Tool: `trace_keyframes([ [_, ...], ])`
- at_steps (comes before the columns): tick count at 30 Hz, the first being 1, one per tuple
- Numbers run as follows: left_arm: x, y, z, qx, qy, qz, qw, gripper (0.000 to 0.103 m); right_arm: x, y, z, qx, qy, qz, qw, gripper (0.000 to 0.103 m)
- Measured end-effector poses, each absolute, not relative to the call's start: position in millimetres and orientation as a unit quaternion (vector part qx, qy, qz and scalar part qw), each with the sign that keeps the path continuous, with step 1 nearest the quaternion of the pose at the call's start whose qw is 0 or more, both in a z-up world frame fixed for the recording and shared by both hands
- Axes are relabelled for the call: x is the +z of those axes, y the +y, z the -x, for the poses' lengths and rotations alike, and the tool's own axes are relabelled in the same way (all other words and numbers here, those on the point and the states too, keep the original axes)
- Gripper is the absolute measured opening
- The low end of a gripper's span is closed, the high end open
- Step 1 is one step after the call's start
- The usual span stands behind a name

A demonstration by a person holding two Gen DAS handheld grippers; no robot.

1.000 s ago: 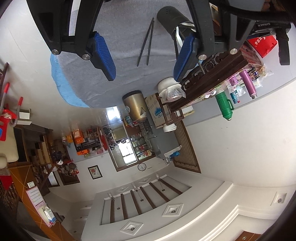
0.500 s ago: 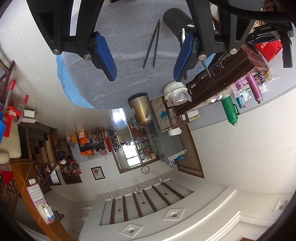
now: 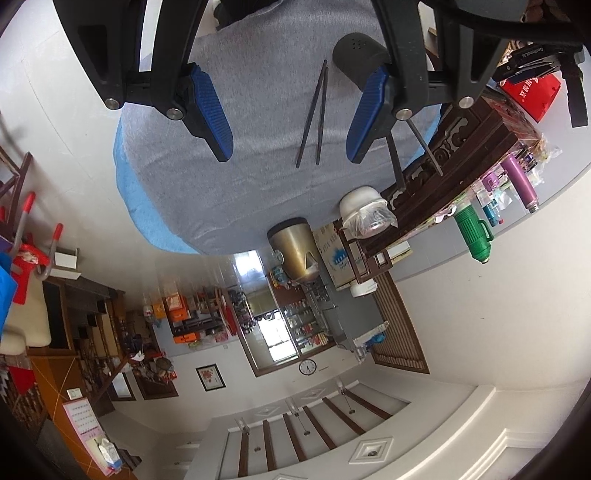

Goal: Organize utensils
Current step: 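Move both open tools back over the two remaining dark chopsticks, then lower the right tool onto the remaining dark chopsticks and close it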

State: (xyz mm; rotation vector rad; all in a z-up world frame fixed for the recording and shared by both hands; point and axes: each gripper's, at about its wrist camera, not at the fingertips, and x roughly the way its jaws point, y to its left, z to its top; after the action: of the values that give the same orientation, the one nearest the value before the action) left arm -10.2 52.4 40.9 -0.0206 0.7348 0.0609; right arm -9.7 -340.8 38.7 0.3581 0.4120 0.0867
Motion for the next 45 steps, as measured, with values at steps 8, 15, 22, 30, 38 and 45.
trace_keyframes([
  [8, 19.7, 59.8, -4.7, 0.021, 0.395, 0.033, 0.918, 0.070, 20.4, -338.9, -12.9, 0.042, 0.254, -0.189, 0.947, 0.067],
  [15, -12.5, 78.4, -27.2, 0.045, 0.442, 0.058, 0.894, 0.070, -7.9, -352.6, -47.9, 0.044, 0.316, -0.239, 0.917, 0.067],
  [22, -43.9, 89.7, -59.8, 0.075, 0.489, 0.063, 0.867, 0.070, -38.1, -365.4, -83.6, 0.046, 0.360, -0.273, 0.891, 0.067],
  [30, -56.7, 86.3, -136.5, 0.098, 0.513, 0.018, 0.853, 0.070, -78.4, -379.9, -151.9, 0.065, 0.415, -0.306, 0.854, 0.041],
  [38, -68.1, 75.2, -242.4, 0.063, 0.551, 0.017, 0.832, 0.070, -94.4, -363.4, -248.1, 0.110, 0.468, -0.301, 0.824, 0.041],
  [45, -63.3, 29.6, -304.0, -0.012, 0.567, 0.010, 0.823, 0.070, -99.9, -324.8, -317.8, 0.136, 0.508, -0.274, 0.805, 0.042],
])
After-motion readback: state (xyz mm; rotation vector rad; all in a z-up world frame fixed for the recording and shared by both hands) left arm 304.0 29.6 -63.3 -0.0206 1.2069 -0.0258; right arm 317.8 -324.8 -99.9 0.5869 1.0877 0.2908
